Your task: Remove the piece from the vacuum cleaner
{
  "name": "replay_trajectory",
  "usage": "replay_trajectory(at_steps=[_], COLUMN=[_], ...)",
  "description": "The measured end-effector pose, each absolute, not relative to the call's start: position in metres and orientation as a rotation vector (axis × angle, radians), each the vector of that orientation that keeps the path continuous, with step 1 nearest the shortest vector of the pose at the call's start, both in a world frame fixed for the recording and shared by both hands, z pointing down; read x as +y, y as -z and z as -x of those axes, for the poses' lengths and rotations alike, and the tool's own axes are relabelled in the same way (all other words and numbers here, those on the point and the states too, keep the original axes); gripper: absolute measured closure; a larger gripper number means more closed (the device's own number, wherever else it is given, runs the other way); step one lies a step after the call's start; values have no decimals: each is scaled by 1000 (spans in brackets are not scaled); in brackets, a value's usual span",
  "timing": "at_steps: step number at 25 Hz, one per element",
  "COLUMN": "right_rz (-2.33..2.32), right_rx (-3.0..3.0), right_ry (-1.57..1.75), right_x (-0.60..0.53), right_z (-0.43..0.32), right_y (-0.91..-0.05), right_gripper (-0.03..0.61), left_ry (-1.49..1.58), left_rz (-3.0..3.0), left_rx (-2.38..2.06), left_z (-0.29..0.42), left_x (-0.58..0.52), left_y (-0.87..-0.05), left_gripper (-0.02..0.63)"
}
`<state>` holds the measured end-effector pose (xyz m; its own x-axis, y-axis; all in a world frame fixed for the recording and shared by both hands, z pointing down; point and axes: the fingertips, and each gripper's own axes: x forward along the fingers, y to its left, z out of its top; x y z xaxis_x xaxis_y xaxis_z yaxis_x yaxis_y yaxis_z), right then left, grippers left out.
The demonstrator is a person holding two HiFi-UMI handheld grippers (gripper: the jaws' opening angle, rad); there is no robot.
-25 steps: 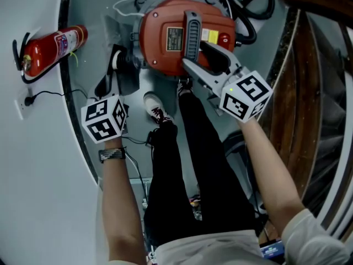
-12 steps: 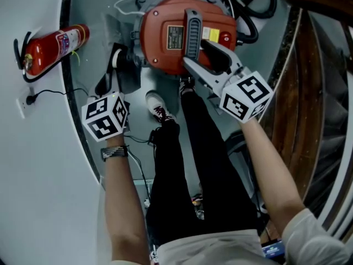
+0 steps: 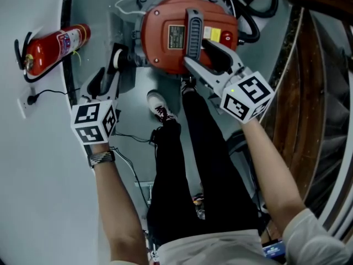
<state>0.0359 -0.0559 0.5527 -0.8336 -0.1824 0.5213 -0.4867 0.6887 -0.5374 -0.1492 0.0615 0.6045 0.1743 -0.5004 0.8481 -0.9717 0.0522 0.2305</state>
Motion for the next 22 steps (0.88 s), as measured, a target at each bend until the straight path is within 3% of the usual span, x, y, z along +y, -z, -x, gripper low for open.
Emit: replay_trajectory(at_steps=[3,14,17,22], right_rz=[-510,-506,-505,-502], right_rx=[-2468,-2469,-2469,-2480], right_ry=[-968,-961,-960,-938], right_x=[-55,-55,-54,-54], right_z=[-35,-36,-35,-35], right_y=[-553,-552,-552,-551], right_gripper=[305,305,305,305], left_ry=[-678,-601,-613,-625], left_rz=[-1622,-1479,-1440,-1432], left_rx=[-1444,-1377,-1368,-1328], left_z=[157,163,163,157], left_x=[50,0,-1,6], left_y=[-587,-615,-625,-631], left_gripper=[420,433,494,505])
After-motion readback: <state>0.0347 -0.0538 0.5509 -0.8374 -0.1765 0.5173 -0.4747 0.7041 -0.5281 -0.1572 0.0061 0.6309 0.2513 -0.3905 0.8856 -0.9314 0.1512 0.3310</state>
